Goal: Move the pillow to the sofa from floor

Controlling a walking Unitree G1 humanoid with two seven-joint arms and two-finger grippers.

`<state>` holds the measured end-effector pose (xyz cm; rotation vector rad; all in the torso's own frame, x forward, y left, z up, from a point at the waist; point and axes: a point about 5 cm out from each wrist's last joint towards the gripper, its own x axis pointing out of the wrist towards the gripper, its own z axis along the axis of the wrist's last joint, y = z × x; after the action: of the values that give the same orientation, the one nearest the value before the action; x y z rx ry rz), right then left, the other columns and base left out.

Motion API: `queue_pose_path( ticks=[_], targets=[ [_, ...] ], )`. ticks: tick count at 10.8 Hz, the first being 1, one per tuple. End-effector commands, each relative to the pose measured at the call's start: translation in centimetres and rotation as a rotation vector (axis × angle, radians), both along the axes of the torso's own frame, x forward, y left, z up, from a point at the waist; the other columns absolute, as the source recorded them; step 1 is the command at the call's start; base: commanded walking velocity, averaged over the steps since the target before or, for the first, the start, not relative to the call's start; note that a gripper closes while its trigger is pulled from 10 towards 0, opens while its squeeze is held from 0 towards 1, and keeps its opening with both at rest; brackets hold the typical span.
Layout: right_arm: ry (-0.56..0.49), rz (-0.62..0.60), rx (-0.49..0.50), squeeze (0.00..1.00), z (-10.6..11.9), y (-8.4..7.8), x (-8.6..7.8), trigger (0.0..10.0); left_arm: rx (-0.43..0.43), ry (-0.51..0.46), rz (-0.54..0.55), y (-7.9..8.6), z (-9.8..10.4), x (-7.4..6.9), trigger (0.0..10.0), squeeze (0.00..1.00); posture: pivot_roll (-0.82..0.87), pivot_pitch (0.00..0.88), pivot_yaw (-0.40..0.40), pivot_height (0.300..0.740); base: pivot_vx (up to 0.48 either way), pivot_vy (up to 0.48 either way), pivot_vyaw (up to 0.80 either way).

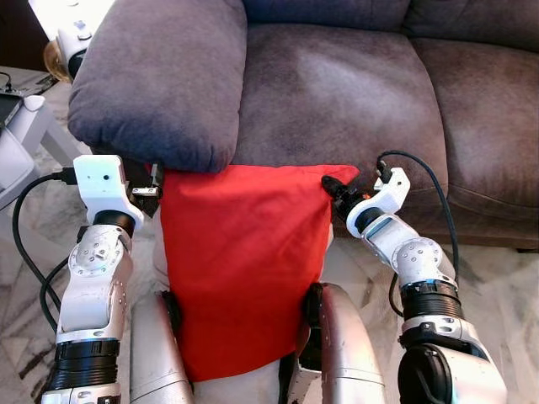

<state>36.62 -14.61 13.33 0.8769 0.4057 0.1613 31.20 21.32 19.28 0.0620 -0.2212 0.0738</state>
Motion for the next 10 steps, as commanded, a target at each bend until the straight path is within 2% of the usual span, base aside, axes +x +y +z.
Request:
queue_pose_path(
  ticks=[1, 4, 5, 6, 8, 10],
  targets=[
    [0.023, -0.014, 0.004, 0.0, -0.3, -0.5, -0.3, 10.0, 0.003, 0.015, -0.003, -0.1, -0.5, -0.3, 10.0, 0.0, 0.05, 0.265, -0.141, 0.523, 0.0, 0.0, 0.0],
    [-0.004, 0.047, 0.068, 0.0, -1.0, 0.5, -0.2, 10.0, 0.009, 0.006, -0.008, -0.2, -0.3, -0.5, 10.0, 0.0, 0.07, 0.28, -0.137, 0.523, 0.0, 0.0, 0.0],
    [-0.003, 0.085, 0.057, 0.0, -1.3, 0.9, -0.1, 10.0, 0.01, 0.005, -0.011, -0.3, -0.2, -0.6, 10.0, 0.0, 0.07, 0.293, -0.137, 0.523, 0.0, 0.0, 0.0],
    [0.034, 0.071, -0.007, 0.0, -2.1, 0.6, -0.1, 10.0, 0.01, 0.008, -0.015, -0.3, -0.2, -0.8, 10.0, 0.0, 0.08, 0.309, -0.136, 0.523, 0.0, 0.0, 0.0],
    [0.079, 0.041, -0.054, 0.0, -3.4, -0.1, -0.2, 10.0, 0.009, 0.023, -0.024, -0.5, -0.4, -1.2, 10.0, 0.0, 0.09, 0.338, -0.132, 0.523, 0.0, 0.0, 0.0],
    [0.098, 0.078, -0.115, 0.0, -4.3, 0.5, -0.3, 10.0, 0.005, 0.029, -0.024, -0.5, -0.5, -1.3, 10.0, 0.0, 0.09, 0.356, -0.127, 0.523, 0.0, 0.0, 0.0]
  ],
)
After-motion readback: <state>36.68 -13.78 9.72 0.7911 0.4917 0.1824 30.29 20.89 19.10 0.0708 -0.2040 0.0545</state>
